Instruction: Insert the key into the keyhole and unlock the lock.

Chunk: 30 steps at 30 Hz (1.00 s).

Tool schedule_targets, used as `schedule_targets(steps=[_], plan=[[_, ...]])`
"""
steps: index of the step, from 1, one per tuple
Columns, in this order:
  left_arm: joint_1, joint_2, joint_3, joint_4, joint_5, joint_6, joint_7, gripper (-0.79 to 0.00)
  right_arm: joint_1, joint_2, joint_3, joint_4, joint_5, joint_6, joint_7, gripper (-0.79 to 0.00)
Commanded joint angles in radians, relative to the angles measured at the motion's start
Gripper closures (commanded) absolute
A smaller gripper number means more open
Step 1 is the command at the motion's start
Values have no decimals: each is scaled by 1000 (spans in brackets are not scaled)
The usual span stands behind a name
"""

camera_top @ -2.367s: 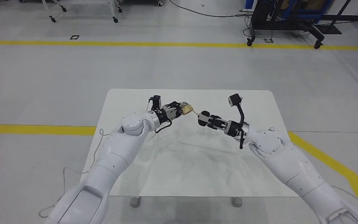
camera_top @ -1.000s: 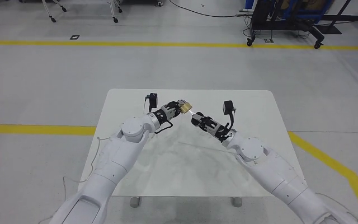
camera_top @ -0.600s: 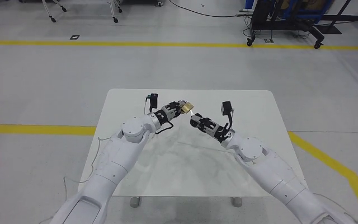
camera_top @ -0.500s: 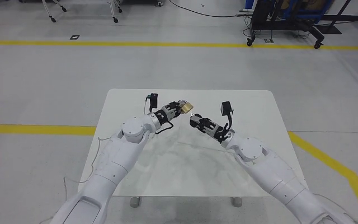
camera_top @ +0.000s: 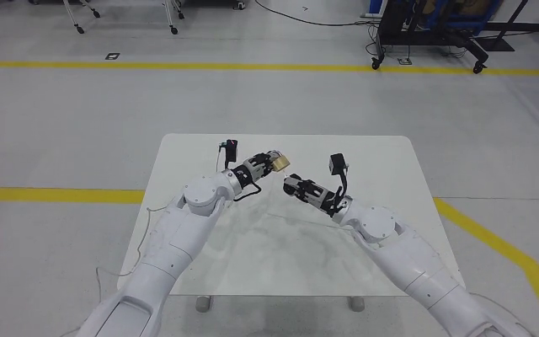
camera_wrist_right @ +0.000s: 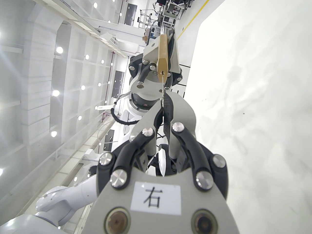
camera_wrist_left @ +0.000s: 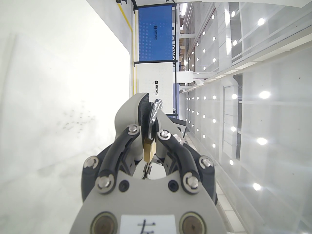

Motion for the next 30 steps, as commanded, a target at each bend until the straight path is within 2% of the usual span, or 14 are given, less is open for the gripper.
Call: schedule_targets(steps=[1, 13, 30], plan=[[0, 0, 0, -1, 3, 3, -4, 0, -1, -3, 4, 2, -2, 1, 1, 0], [0, -2, 0, -1, 24, -8, -29, 0, -2, -19, 26, 17, -11, -1, 11, 0], [0, -9, -7, 12, -3, -10, -56, 0, 6, -51, 32, 49, -60, -10, -52, 0]])
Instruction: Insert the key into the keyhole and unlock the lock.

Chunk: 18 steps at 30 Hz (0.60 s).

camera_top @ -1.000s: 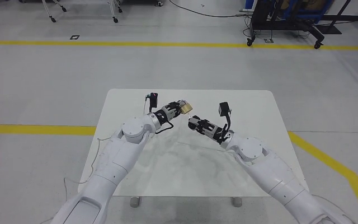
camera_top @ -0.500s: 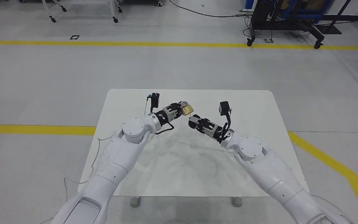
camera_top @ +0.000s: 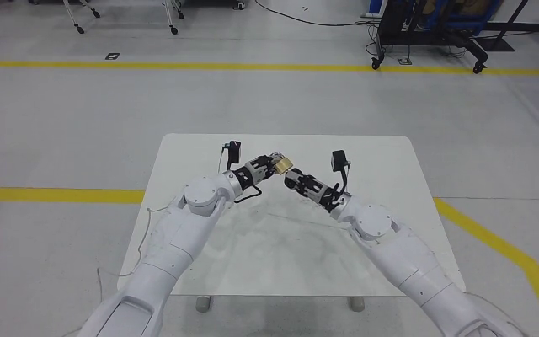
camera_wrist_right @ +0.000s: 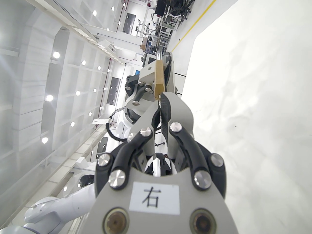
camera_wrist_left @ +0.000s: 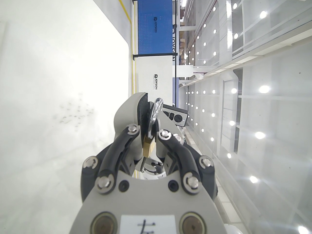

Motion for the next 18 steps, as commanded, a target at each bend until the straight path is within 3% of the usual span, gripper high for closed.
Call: schedule_targets(steps=[1, 2, 4, 5, 18], plan=[[0, -1, -2, 2, -1, 0, 2, 0, -2, -4, 2, 3, 12, -7, 2, 0], [0, -1, -3, 3, -2, 0, 3, 0, -2, -6, 3, 5, 17, -9, 4, 0], [0, -2, -4, 3, -3, 1, 5, 0, -4, -10, 5, 8, 25, -10, 5, -711], [0, -2, -4, 3, -3, 1, 5, 0, -5, -11, 7, 10, 29, -11, 5, -785], [-4, -8, -17, 26, -32, 16, 19, 0, -18, -18, 25, 13, 78, -25, 57, -785]])
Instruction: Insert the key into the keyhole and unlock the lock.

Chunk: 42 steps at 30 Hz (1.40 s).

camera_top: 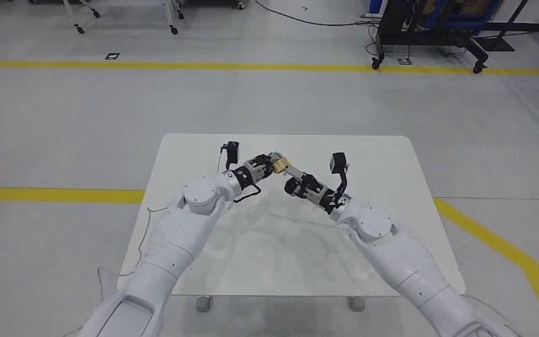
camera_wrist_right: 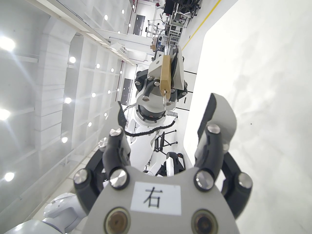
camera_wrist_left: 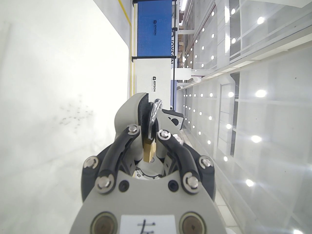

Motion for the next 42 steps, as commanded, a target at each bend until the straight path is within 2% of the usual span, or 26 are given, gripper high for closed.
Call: schedule_targets(steps=[1, 4, 6, 9, 12, 15, 16, 23, 27, 34, 37, 41, 42], plan=[[1, -3, -3, 4, -22, 6, 1, 0, 0, 0, 0, 0, 0, 0, 0, -785], [1, -6, -6, 11, -52, 7, -9, 0, 0, 0, 0, 0, 0, 0, 0, -785], [-1, -9, -10, 16, -79, 1, -26, 0, -20, -3, 16, -25, 113, -1, 25, -785], [0, -10, -31, 24, -151, -27, -82, 0, -42, -3, 64, -33, 366, 43, 187, -785], [4, -10, -49, 28, -213, -60, -152, 0, -49, -4, 85, -20, 484, 81, 307, -770], [8, -13, -59, 35, -274, -74, -218, 0, -49, -10, 89, -7, 550, 98, 375, -566], [8, -13, -61, 41, -290, -72, -232, 0, -48, -13, 87, -3, 565, 105, 392, -526], [1, -19, -58, 60, -321, -78, -273, 0, -12, -37, 40, 44, 571, 135, 426, -369], [-2, -19, -52, 63, -304, -78, -271, 0, 6, -48, 32, 71, 585, 134, 426, -329], [1, -20, -52, 57, -298, -77, -275, 0, 24, -63, 38, 108, 604, 125, 433, -311], [2, -20, -52, 55, -296, -76, -275, 0, 25, -67, 42, 116, 607, 126, 434, -256], [3, -20, -51, 52, -291, -77, -276, 0, 25, -73, 46, 125, 617, 135, 437, -111], [4, -20, -51, 51, -291, -77, -275, 0, 25, -75, 47, 127, 624, 141, 436, 0]])
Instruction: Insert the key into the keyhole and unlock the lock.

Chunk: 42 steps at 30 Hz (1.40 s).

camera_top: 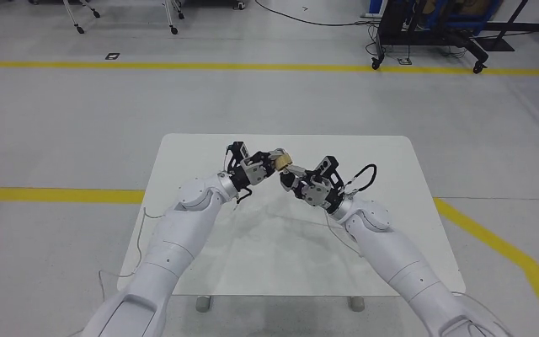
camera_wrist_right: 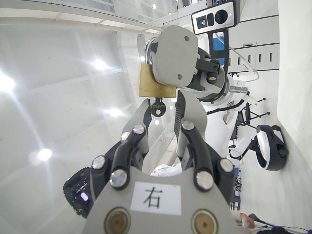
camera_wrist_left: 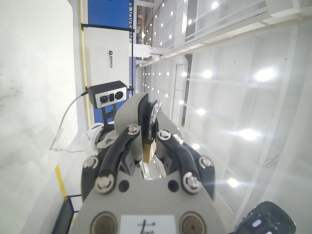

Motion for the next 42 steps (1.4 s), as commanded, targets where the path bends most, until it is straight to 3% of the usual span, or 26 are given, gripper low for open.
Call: schedule_targets(steps=[1, 9, 19, 25, 26, 27, 28, 30, 37, 42], plan=[[1, 0, 1, -2, 2, 2, 0, 0, 0, -4, 2, 5, 14, 12, 1, 0], [-3, 0, 4, -2, 19, 3, -10, 0, 0, -16, 13, 20, 63, 44, 12, 0], [-2, 5, 13, -26, 141, -95, 48, 0, -2, -41, 32, 78, 289, 205, 105, 0], [10, 8, 13, -48, 186, -107, 102, 0, 10, -50, 36, 114, 278, 207, 126, 0], [11, 8, 11, -50, 189, -108, 109, 0, 12, -50, 37, 117, 266, 200, 128, -289], [13, 8, 7, -52, 187, -110, 118, 0, 14, -50, 40, 119, 244, 184, 127, -376], [15, 9, 5, -54, 189, -111, 127, 0, 13, -49, 42, 119, 229, 174, 127, -588], [20, 9, 1, -59, 191, -113, 146, 0, 10, -47, 51, 117, 202, 159, 118, -770], [16, 14, 14, -68, 303, -80, 213, 0, -28, -11, 145, 39, -37, 21, 25, -785], [-10, 7, 87, -64, 484, 43, 296, 0, -115, 45, 333, -95, -295, -81, -128, -785]])
